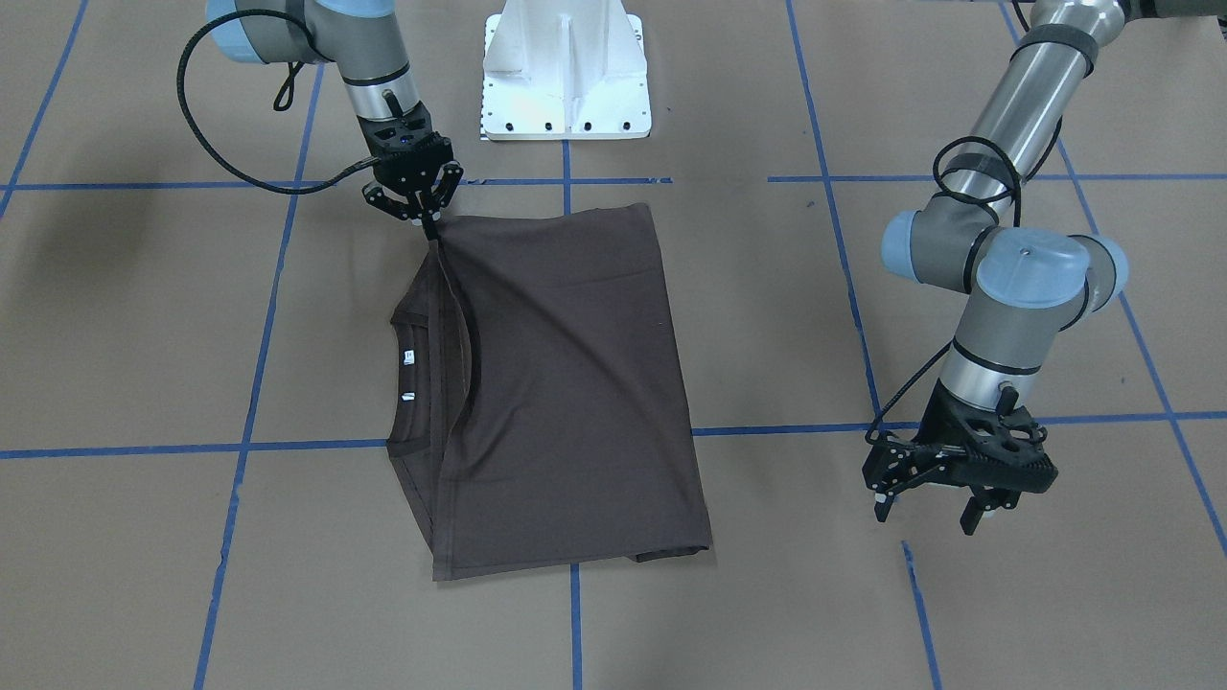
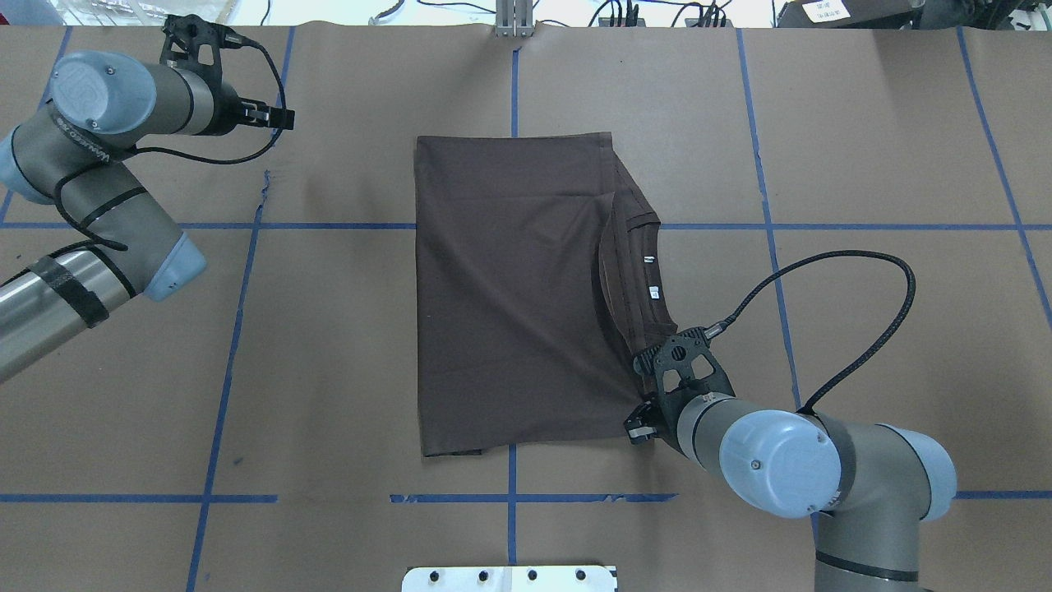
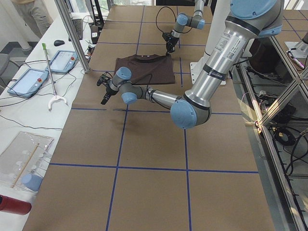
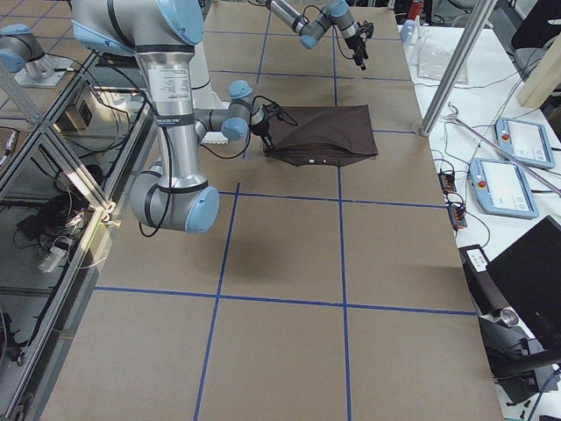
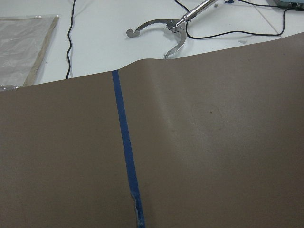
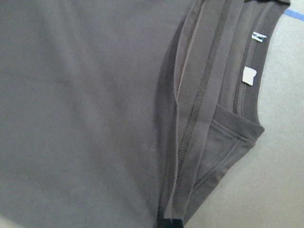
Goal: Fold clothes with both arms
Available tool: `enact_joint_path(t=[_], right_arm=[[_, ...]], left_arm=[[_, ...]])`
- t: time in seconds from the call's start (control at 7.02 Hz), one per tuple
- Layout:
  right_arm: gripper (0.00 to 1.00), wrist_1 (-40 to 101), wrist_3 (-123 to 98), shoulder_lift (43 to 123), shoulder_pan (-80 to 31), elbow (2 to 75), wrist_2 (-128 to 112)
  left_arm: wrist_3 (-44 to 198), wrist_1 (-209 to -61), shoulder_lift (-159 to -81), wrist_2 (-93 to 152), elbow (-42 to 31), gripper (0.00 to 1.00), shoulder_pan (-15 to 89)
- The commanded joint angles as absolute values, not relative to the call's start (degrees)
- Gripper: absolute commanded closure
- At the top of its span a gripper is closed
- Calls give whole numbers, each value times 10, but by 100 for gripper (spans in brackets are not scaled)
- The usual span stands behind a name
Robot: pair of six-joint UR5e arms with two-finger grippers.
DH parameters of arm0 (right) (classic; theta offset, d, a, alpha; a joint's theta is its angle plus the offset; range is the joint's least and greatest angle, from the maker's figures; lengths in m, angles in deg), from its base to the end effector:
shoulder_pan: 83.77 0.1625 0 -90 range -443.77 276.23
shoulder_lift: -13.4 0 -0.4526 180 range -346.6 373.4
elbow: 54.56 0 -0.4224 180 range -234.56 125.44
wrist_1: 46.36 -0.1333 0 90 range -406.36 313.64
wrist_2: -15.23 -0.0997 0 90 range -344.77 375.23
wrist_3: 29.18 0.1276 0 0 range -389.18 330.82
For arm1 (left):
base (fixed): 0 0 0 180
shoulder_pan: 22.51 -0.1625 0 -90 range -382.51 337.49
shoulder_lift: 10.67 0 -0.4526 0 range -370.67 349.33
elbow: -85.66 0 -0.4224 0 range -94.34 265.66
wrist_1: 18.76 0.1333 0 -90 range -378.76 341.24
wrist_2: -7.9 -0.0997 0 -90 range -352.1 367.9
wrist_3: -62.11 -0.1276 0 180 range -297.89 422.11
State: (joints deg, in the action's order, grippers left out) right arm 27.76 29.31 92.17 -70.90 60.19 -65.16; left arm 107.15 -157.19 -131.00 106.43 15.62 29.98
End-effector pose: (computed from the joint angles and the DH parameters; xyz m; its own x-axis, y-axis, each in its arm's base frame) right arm -0.5412 -0.2822 0.3576 0.6950 -0.3698 0.6166 0.0183 0.8664 0.4990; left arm 0.3986 -0.7071 0.4572 0.7229 0.2058 -0.6596 0.2775 0.7877 0.5500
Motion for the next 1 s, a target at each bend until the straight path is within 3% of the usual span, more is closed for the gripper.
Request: enact_joint_path(t=[0.0,0.14,0.29,0.57,0.86], right_arm=[[71,277,386,928,-733,602,-628],[5,277,398,928,-735,601,-625],[0,276,390,922,-734,609,-631],[0,202,366,929,-640,624,-763],[0,140,379,937,-567,624,-841]], left_arm=[[1072,-1572,-1310,1064,156,0,300],[1071,-1572,-1310,1064,156,0,300],[1071,-1572,-1311,1065,155,0,300],[1099,-1563,-1311,1102,118,0,298],[1209,-1561,-1263,1143,8,0,264]])
